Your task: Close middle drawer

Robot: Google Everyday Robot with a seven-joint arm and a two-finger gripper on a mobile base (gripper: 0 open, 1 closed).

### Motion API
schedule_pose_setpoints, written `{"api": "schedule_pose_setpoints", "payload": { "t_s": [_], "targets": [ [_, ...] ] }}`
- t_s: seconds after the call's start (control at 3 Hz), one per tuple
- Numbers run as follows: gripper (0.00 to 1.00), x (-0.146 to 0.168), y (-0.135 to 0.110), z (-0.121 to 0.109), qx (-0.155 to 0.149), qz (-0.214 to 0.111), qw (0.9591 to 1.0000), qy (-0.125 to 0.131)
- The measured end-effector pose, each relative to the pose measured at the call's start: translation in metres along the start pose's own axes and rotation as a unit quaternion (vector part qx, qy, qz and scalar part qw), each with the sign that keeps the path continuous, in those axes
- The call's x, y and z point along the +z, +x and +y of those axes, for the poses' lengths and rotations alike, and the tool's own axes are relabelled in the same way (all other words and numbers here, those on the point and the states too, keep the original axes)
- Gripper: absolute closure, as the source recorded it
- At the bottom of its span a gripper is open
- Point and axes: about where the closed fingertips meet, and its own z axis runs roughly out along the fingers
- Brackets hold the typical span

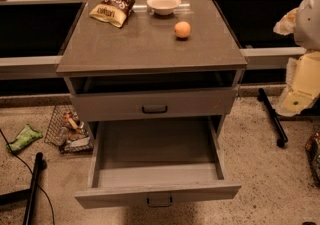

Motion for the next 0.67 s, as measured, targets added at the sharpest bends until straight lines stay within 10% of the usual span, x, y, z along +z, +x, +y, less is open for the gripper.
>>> {"api": "schedule_pose_setpoints", "payload": {
  "t_s": [0.67],
  "targets": [
    [0.0, 0.03, -0.003, 0.01, -0.003, -0.033, 0.9993, -0.016]
  ]
}}
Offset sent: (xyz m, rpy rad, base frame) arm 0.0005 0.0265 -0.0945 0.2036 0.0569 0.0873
